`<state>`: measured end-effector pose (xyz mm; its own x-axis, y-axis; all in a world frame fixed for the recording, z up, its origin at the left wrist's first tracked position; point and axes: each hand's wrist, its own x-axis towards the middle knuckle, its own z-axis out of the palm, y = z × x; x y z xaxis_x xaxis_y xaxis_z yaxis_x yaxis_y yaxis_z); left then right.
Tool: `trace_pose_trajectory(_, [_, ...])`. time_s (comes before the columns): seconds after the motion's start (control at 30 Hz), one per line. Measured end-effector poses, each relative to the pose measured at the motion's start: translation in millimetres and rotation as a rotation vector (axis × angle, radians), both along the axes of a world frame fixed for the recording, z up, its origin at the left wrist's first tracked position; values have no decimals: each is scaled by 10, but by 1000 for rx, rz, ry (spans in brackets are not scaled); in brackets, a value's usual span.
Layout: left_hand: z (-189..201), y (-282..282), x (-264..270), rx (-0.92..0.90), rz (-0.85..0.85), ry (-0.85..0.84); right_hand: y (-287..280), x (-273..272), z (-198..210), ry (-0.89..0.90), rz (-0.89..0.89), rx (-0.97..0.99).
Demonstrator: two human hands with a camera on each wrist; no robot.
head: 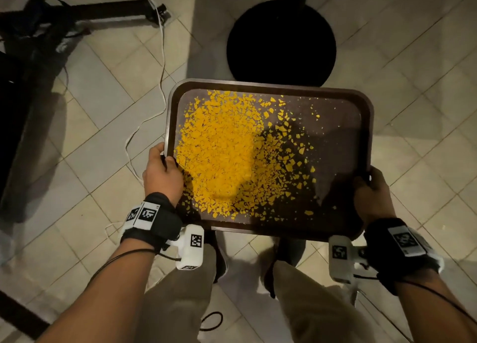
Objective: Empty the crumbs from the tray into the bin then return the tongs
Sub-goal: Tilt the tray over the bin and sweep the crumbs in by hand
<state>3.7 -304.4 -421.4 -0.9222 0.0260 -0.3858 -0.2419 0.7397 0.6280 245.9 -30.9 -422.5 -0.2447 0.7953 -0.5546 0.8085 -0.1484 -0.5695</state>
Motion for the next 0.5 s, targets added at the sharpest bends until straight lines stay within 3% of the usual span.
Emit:
trace_pose_trajectory(0.23, [-582, 91, -210, 13, -21, 33, 224, -179, -574, 28, 76, 33])
trace_pose_trajectory(0.5, [-688, 9, -97, 27, -42, 59, 197, -85, -662, -2, 144, 68])
